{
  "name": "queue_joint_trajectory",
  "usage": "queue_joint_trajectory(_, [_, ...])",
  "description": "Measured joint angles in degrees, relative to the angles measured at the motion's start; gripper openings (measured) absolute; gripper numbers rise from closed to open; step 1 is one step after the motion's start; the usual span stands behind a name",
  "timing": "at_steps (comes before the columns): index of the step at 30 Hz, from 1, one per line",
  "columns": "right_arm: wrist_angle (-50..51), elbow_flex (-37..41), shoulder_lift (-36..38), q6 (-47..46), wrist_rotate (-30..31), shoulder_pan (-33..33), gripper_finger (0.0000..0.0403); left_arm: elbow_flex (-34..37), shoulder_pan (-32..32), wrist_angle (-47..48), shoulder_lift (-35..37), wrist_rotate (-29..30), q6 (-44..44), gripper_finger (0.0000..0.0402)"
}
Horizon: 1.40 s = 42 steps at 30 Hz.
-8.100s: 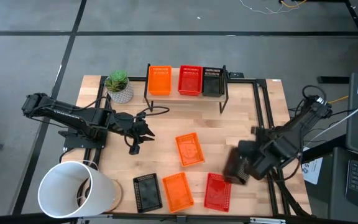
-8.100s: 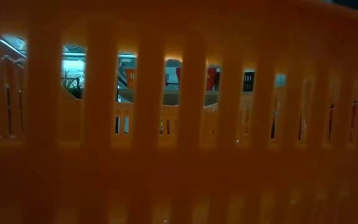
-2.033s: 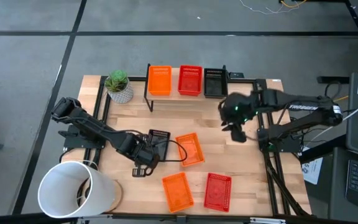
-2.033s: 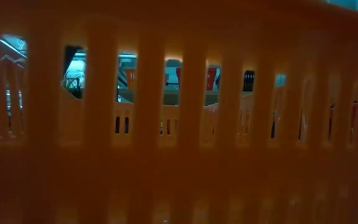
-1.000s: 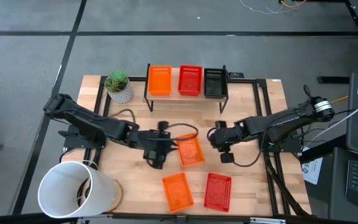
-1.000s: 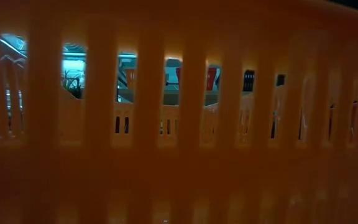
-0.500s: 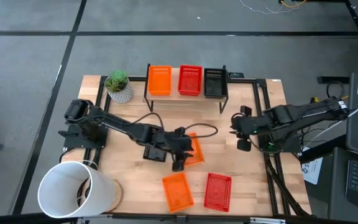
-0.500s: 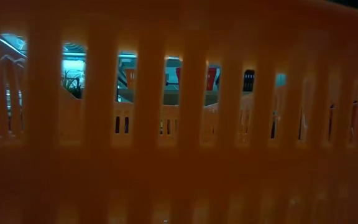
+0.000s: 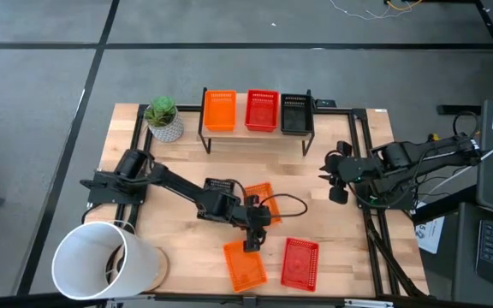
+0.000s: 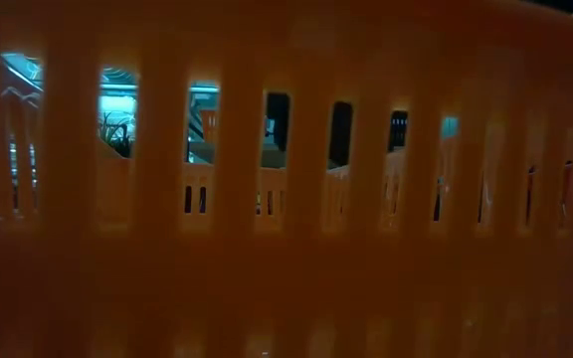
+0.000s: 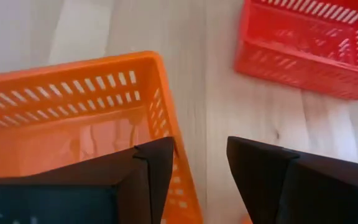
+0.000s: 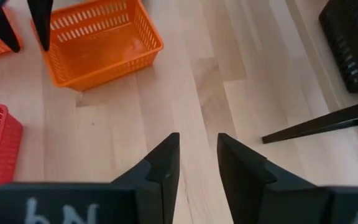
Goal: Stack baskets on shelf by color
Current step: Stack the top orange bin on top of the orange bin on the shelf
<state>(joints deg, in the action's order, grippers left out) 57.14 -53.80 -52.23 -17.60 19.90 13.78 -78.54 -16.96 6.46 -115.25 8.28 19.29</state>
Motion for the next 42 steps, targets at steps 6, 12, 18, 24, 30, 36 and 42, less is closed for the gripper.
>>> queue_joint_trajectory(6, [0.0,0.0,0.0,-0.2,-0.5,0.0,0.0107,0.0,0.0,1.6,-0.5,4.8,1.6,0.0144])
queue_joint_trajectory(12, [0.0,0.0,-0.1,-0.3,-0.5,0.0,0.0107,0.4,-0.1,2.1,-0.5,5.5,1.7,0.0144])
queue_joint_trajectory(18, [0.0,0.0,-0.1,-0.2,-0.5,0.0,0.0107,0.5,-0.4,5.1,-0.5,5.0,1.6,0.0131])
queue_joint_trajectory(24, [0.0,0.0,-0.1,-0.2,-0.5,0.0,0.0107,0.5,-0.3,5.1,-0.5,4.3,0.9,0.0022])
queue_joint_trajectory(30, [0.0,0.0,-0.1,-0.2,-0.5,0.0,0.0107,-1.3,-0.4,4.9,0.6,4.1,-3.7,0.0004])
queue_joint_trajectory(36, [0.1,0.0,-0.1,-0.3,-0.5,0.0,0.0107,-13.0,-1.5,22.1,7.4,8.0,-12.0,0.0002])
queue_joint_trajectory(42, [0.1,0.0,-0.2,-0.3,-0.5,0.0,0.0107,-24.4,-2.1,43.8,15.3,20.0,-19.1,0.0001])
